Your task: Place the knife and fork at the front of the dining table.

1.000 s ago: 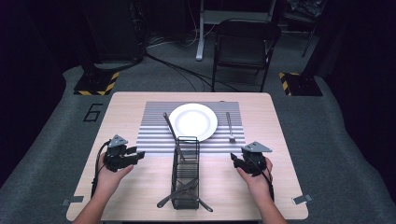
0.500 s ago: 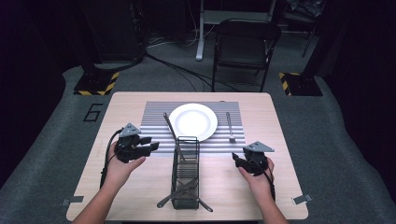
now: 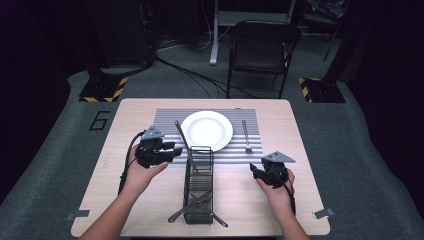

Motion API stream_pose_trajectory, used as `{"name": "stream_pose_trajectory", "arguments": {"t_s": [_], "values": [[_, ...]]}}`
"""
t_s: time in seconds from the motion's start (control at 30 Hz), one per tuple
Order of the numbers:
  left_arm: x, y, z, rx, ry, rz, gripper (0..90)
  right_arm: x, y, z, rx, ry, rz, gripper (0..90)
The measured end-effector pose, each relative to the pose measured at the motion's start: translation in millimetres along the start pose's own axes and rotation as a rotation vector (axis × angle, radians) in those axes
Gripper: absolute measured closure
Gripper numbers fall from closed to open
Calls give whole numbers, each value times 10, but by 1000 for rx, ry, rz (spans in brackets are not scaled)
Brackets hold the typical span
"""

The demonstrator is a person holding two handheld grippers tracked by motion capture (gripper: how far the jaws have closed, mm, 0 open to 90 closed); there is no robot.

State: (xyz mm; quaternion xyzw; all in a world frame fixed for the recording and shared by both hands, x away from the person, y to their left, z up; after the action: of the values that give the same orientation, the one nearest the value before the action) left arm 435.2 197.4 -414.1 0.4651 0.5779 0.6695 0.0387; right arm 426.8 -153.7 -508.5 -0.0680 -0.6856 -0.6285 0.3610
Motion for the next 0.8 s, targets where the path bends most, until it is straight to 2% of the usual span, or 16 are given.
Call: {"name": "stream_pose_trajectory", "arguments": {"t_s": [0.3,0.5,0.63,0.67,0.8], "values": [[-134,65,-73,-1,-21,-2,574,14,13,9,5,5,-11,459],[-227,76,-102,11,-39,-2,617,12,8,-3,1,3,-9,459],[-268,80,-116,-10,-43,-7,645,10,8,-9,1,4,-10,458],[-282,78,-129,2,-48,-9,648,10,5,-9,1,2,-7,458],[-308,80,-134,-2,-52,-11,676,2,0,-18,1,3,-5,458]]}}
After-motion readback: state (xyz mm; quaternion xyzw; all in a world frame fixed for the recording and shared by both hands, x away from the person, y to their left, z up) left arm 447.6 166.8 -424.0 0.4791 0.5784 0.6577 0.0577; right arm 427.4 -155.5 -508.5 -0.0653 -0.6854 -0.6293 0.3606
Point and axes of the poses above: each handheld gripper's, and its own axes: x roughly backward along the jaws, y roughly out of its top, z roughly to its left, the point moved 4 cm from there along -x, roughly forward along the jaws, and after that the axes turned 1 degree about -x, right-handed, at the moved point
